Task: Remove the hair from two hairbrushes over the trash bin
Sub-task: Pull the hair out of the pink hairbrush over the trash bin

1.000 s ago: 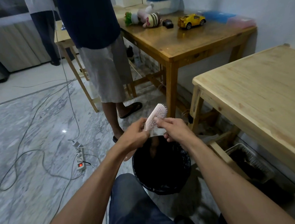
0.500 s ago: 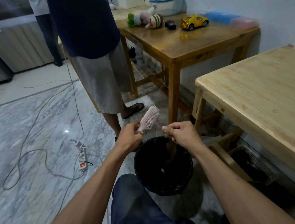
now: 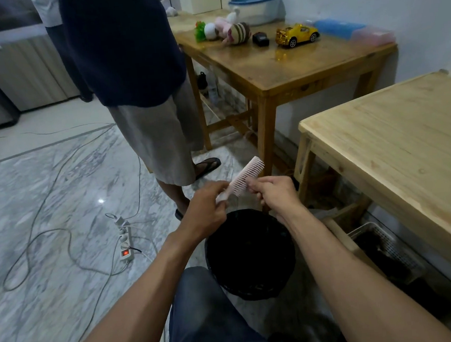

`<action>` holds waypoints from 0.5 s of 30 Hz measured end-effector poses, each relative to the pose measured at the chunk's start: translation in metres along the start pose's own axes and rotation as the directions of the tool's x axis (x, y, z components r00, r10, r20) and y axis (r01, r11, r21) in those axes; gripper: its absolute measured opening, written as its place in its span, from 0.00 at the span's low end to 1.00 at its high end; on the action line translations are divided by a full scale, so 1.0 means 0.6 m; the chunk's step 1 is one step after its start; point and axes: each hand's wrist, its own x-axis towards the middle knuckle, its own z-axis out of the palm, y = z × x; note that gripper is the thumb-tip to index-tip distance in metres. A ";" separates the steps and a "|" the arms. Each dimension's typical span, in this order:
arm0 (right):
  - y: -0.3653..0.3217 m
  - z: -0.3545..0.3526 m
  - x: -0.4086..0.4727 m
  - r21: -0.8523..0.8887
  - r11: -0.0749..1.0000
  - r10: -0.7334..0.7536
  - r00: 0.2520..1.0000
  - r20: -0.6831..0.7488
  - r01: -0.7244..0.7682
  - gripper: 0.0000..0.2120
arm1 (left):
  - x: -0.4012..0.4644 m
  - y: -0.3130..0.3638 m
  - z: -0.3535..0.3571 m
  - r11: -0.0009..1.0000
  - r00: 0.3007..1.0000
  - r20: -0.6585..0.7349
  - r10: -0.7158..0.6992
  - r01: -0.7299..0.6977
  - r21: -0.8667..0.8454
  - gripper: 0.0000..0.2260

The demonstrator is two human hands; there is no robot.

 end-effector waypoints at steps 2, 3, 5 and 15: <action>-0.001 -0.010 0.000 0.006 1.000 0.003 1.000 -0.011 -0.003 0.06 | -0.001 -0.003 -0.002 0.999 1.000 -0.008 0.022 -0.022 0.025 0.17; -0.001 -0.016 -0.005 -0.018 1.000 0.003 1.000 0.001 -0.003 0.06 | -0.001 -0.004 -0.002 0.999 1.000 -0.013 0.015 -0.015 0.044 0.17; 0.006 -0.027 -0.008 -0.053 0.999 -0.007 1.000 0.007 0.007 0.08 | 0.000 -0.006 -0.003 0.998 0.998 -0.052 -0.026 0.029 0.055 0.16; 0.029 -0.016 -0.009 -0.135 0.983 0.141 0.981 0.132 -0.123 0.18 | 0.002 -0.006 0.004 0.997 0.993 -0.093 -0.078 0.076 -0.017 0.15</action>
